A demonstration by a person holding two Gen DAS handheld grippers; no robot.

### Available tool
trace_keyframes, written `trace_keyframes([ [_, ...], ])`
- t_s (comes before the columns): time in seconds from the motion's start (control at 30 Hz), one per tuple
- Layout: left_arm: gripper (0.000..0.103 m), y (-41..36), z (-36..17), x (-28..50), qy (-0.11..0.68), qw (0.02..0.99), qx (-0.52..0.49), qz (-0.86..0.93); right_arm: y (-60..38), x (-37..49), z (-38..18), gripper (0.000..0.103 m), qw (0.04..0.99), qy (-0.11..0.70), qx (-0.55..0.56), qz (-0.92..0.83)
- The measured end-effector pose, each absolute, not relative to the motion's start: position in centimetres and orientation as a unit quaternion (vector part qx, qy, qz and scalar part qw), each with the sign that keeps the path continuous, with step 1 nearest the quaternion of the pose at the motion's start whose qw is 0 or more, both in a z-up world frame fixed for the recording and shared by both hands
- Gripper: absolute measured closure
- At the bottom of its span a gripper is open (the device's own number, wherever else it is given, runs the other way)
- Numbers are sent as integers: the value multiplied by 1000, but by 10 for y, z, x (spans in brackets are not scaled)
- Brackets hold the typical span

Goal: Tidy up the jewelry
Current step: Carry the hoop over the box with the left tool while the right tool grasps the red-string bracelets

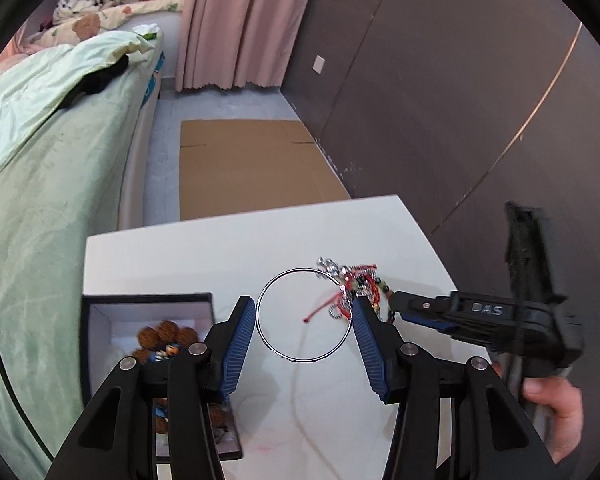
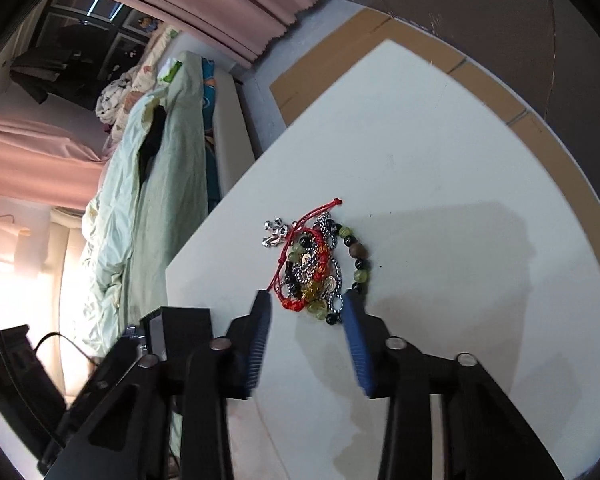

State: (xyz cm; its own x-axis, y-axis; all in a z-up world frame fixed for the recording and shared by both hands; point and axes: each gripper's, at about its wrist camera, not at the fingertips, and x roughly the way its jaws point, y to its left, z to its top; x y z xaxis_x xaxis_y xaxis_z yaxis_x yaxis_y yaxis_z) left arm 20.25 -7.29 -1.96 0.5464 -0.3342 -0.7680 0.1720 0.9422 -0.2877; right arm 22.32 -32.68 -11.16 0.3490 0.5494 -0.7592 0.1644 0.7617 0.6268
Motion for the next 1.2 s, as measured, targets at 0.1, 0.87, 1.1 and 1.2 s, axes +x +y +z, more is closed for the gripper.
trace_keyframes([
  [0.1,51,-65,-16,203,450,877,-94,-142,-321,230,-113,70,763,554,311,119],
  [0.87,51,-21,-8,194,441,882,-118,-119,-334,225,-114,94,757,524,372,120],
  [1.1,51,-6,-14,182,449,880,-120,-98,-324,206,-79,94,779,479,366,172],
  [1.2,51,-3,-19,178,449,881,-120,-84,-317,198,-70,94,781,470,363,193],
])
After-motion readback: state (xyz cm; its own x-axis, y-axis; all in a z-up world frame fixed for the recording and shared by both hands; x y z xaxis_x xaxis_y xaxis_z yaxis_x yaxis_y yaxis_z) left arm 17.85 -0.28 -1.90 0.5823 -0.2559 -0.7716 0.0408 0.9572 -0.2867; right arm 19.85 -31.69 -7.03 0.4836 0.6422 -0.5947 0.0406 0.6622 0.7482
